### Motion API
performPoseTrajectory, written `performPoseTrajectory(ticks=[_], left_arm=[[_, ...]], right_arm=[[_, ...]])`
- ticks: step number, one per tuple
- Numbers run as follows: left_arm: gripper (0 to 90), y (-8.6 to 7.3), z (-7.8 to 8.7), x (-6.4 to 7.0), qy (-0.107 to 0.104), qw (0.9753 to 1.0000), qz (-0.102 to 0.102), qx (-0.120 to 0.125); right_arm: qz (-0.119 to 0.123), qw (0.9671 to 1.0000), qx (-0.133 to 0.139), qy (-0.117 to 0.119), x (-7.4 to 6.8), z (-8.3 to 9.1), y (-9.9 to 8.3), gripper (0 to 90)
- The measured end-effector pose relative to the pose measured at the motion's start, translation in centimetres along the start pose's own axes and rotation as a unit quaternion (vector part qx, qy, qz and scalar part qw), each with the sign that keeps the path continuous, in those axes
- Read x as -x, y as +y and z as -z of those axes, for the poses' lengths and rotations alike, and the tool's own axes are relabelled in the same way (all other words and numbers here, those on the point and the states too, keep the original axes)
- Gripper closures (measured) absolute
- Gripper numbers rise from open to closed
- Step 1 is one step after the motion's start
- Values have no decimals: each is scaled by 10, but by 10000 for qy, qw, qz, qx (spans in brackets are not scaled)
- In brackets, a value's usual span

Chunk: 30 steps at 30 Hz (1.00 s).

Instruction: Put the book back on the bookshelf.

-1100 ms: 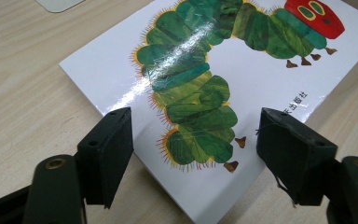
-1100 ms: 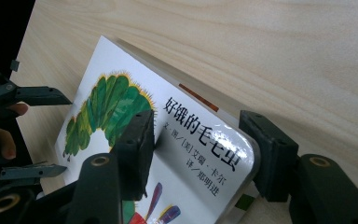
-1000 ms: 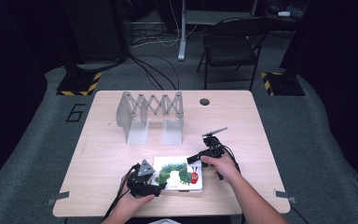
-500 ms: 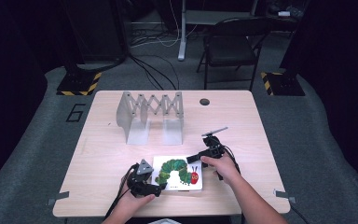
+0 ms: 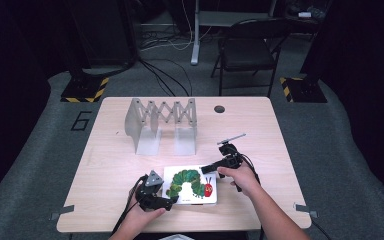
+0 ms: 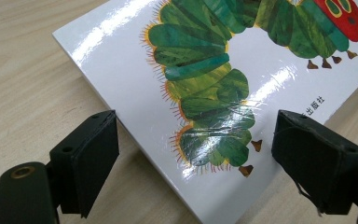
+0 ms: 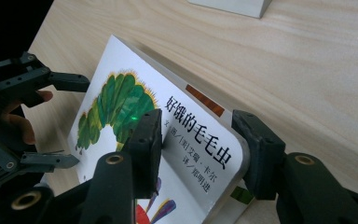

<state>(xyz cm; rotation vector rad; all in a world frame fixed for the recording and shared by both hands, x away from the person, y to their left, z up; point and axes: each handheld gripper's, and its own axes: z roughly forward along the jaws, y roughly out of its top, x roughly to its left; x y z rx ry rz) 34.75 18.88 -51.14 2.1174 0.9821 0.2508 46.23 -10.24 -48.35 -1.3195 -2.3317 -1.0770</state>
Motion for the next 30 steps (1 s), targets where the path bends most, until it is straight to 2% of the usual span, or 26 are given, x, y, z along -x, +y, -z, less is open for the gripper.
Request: performPoseTrajectory(ticks=[6,9,12,14,15,16,17,20,22,25,30], left_arm=[[146,0,3,0,19,10000,-41,53],[141,-1,3,-1,-69,9999,75,31],[143,-1,3,0,-84,9999,78,-17],[154,-3,1,2,-89,9999,7,-64],[169,-4,-1,4,-132,9995,-175,-211],[171,-4,-2,5,-218,9994,-169,-225],[175,-4,-3,6,-183,9992,-247,-244],[175,-4,-3,6,-191,9992,-249,-247],[178,-4,-3,4,-324,9990,-138,-266],[180,-4,-2,4,-314,9990,-193,-260],[196,-3,-2,1,-386,9989,-122,-232]], right_arm=[[144,9999,40,29,-8,9,1,586],[215,9996,105,118,-13,15,1,608],[350,9993,114,88,-16,18,-1,610],[462,9988,117,84,-18,20,-2,614],[553,9984,51,92,-19,21,-3,614],[582,9982,49,107,-19,21,-3,616],[601,9981,67,127,-19,21,-3,617],[628,9979,80,135,-18,22,-4,618],[618,9980,50,150,-18,22,-4,619],[654,9977,41,158,-19,23,-4,620],[727,9972,98,168,-19,23,-5,622]])
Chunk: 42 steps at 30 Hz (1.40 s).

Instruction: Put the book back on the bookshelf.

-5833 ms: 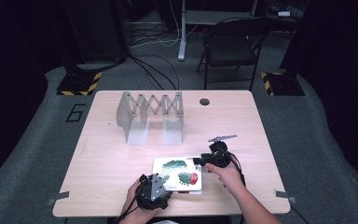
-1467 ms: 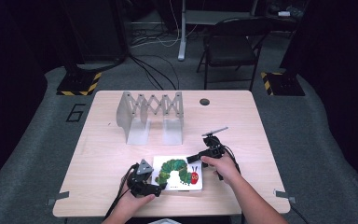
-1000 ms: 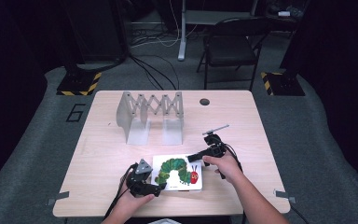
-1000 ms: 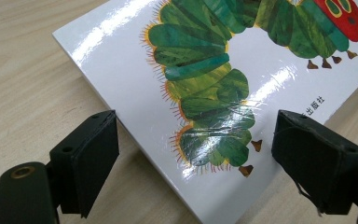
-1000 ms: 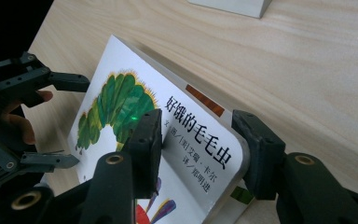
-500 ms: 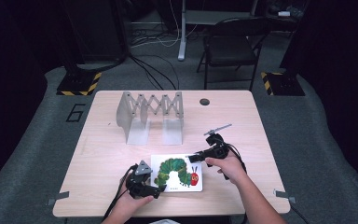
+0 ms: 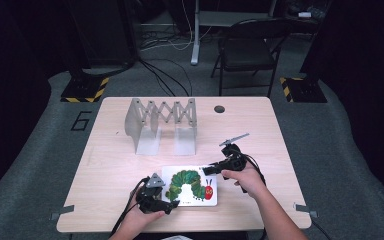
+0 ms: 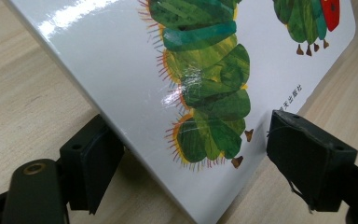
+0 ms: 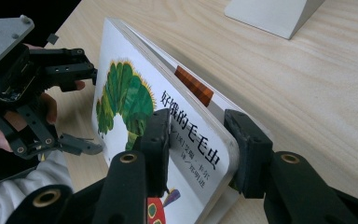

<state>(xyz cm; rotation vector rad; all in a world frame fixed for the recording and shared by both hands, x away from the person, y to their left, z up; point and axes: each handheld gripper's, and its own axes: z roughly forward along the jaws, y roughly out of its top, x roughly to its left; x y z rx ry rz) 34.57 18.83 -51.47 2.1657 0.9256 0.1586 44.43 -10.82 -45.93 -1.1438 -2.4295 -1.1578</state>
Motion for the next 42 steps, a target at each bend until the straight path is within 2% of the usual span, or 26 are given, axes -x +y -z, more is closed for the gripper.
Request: performPoseTrajectory(ticks=[6,7,10,15,16,19,22,25,28,36,39,40,42], left_arm=[[240,2,5,-4,-50,10000,47,12],[244,2,6,-5,-95,9999,103,5],[249,5,8,-9,-60,9999,117,41],[247,11,6,-14,-121,9995,282,90],[246,15,6,-17,-207,9992,332,52],[247,18,4,-20,-249,9989,397,35],[247,24,4,-28,-399,9976,573,40],[254,29,4,-32,-345,9972,640,182],[253,33,4,-34,-365,9976,574,134],[275,32,6,-35,-380,9970,642,197],[333,32,11,-35,-317,9967,678,328],[383,32,13,-36,-289,9966,666,381],[405,32,19,-35,-191,9958,713,535]], right_arm=[[85,10000,-19,25,0,2,-1,629],[81,10000,2,35,-1,2,-1,629],[69,10000,37,26,-1,2,0,629],[72,10000,15,29,0,2,-1,629],[91,10000,23,34,0,2,-1,631],[93,9999,27,40,-1,2,-1,632],[122,9999,11,43,-1,3,-1,633],[163,9999,-11,47,-1,4,-1,634],[161,9999,0,51,0,3,-1,634],[87,10000,-13,30,0,3,-1,632],[97,10000,-16,10,-1,3,-1,632],[111,9999,2,-25,-3,4,-1,633],[132,9999,-11,-50,-4,4,0,633]])
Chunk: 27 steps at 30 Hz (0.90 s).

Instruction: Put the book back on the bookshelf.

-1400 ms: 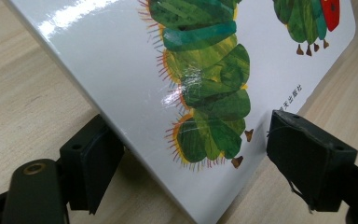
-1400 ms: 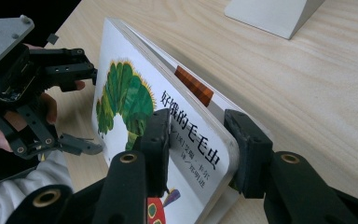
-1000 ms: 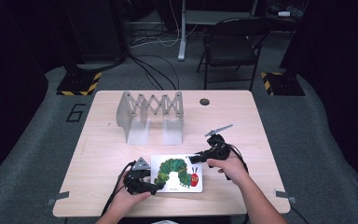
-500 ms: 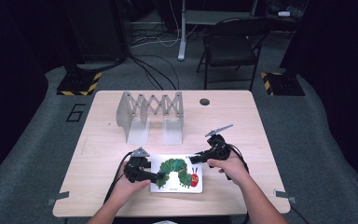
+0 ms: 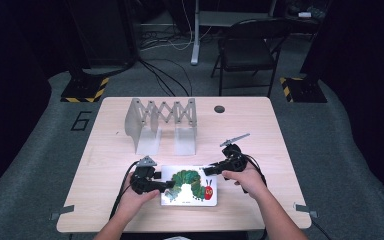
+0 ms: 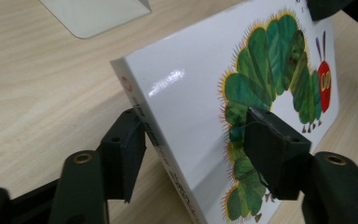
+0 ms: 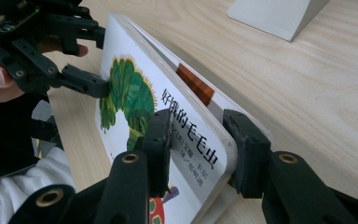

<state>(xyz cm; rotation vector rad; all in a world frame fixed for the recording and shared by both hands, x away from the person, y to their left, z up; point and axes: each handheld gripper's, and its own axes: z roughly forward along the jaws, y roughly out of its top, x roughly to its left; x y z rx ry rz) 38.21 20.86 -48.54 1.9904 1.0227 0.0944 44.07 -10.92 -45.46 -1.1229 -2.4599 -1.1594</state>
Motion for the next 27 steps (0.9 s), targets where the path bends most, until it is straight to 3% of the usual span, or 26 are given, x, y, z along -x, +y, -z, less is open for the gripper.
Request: performPoseTrajectory(ticks=[9,13,14,15,16,17,18,20,21,22,23,27], left_arm=[[464,2,12,5,254,9996,-93,79],[521,5,20,6,294,9993,-173,138],[525,6,23,7,389,9987,-265,204],[527,7,24,8,364,9989,-204,189],[529,7,26,7,428,9983,-345,193],[531,7,27,9,424,9986,-257,208],[535,8,28,8,461,9980,-373,211],[548,8,29,10,470,9981,-310,250],[557,8,32,10,501,9976,-381,283],[562,8,32,10,501,9976,-381,283],[562,9,33,10,550,9967,-529,263],[586,8,35,12,503,9964,-610,289]], right_arm=[[267,9995,102,-129,-14,4,4,637],[442,9983,306,-238,-23,9,8,629],[486,9979,336,-254,-25,10,8,627],[507,9977,346,-277,-27,11,9,627],[586,9971,369,-308,-29,11,10,627],[597,9970,376,-324,-31,12,10,626],[692,9963,374,-353,-33,13,11,624],[697,9960,394,-385,-36,13,11,620],[859,9942,449,-466,-38,14,12,607],[859,9942,449,-466,-38,14,12,607],[922,9936,454,-476,-39,14,13,601],[1003,9929,389,-507,-38,12,12,566]])
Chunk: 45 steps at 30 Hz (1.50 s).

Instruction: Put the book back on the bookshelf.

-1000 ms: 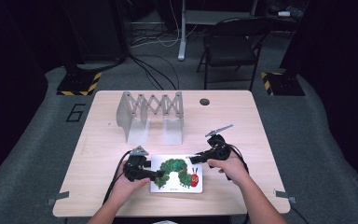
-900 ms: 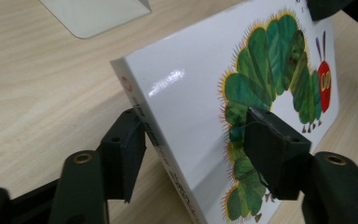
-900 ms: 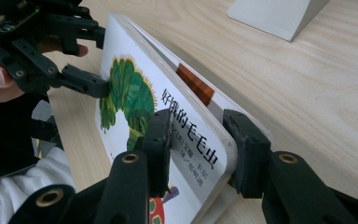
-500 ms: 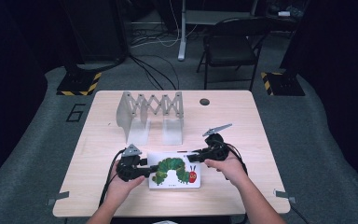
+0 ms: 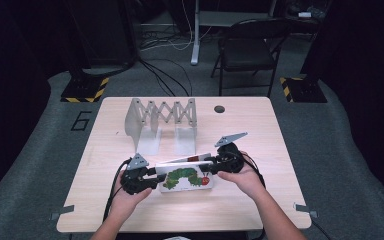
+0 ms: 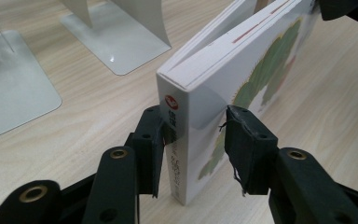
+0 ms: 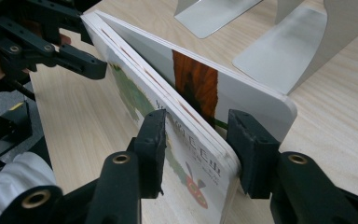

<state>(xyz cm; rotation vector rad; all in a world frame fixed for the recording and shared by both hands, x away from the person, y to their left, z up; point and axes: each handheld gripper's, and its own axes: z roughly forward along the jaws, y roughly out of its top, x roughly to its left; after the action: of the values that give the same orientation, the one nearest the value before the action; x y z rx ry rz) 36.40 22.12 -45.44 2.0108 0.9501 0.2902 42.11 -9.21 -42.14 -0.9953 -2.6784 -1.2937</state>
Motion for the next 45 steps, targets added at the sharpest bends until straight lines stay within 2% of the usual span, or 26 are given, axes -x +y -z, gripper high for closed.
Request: performPoseTrajectory(ticks=[3,6,7,12,14,18,19,22,23,24,26,27,30,31,32,33,34,35,40,45], left_arm=[[590,-2,2,2,-13,9999,-169,3],[590,-3,4,4,-43,9998,-218,10],[590,-3,5,5,-81,9998,-154,6],[581,-3,7,7,-163,9997,-197,42],[565,-2,7,8,-230,9996,-138,62],[549,-1,6,8,-235,9995,-212,31],[549,-1,5,8,-190,9994,-289,41],[531,1,4,9,-261,9991,-322,8],[526,2,3,9,-265,9989,-377,25],[517,3,2,9,-269,9989,-371,67],[501,5,0,9,-340,9986,-400,108],[493,6,-1,10,-350,9986,-385,122],[491,8,-5,10,-356,9986,-386,112],[491,8,-7,11,-372,9987,-308,137],[491,9,-8,10,-361,9986,-371,129],[491,9,-9,11,-361,9989,-267,149],[491,10,-9,9,-400,9984,-375,99],[491,10,-10,10,-395,9987,-295,154],[489,12,-12,10,-425,9984,-330,148],[508,14,-14,13,-493,9974,-522,49]], right_arm=[[132,9999,-56,0,-1,0,-2,545],[97,9999,-83,36,-2,0,-4,533],[113,9999,-78,48,-2,0,-5,533],[98,9998,-104,106,-3,1,-8,522],[49,9998,-153,116,-3,0,-10,512],[66,9998,-201,15,-3,-2,-14,511],[60,9997,-234,10,-3,-3,-14,512],[48,9997,-230,-57,-2,-3,-18,511],[-34,9997,-232,-84,-2,-3,-19,512],[36,9997,-206,-104,0,-3,-20,511],[-4,9996,-244,-144,1,-2,-22,509],[-88,9995,-248,-163,1,-2,-23,507],[-76,9995,-203,-244,6,-1,-26,507],[-97,9994,-203,-266,6,0,-26,507],[-114,9994,-186,-275,7,0,-27,507],[-105,9994,-176,-290,8,1,-28,508],[-136,9993,-173,-317,8,1,-29,508],[-207,9991,-172,-326,8,2,-30,509],[-291,9986,-179,-409,10,2,-33,529],[-284,9982,-217,-488,10,1,-36,564]])
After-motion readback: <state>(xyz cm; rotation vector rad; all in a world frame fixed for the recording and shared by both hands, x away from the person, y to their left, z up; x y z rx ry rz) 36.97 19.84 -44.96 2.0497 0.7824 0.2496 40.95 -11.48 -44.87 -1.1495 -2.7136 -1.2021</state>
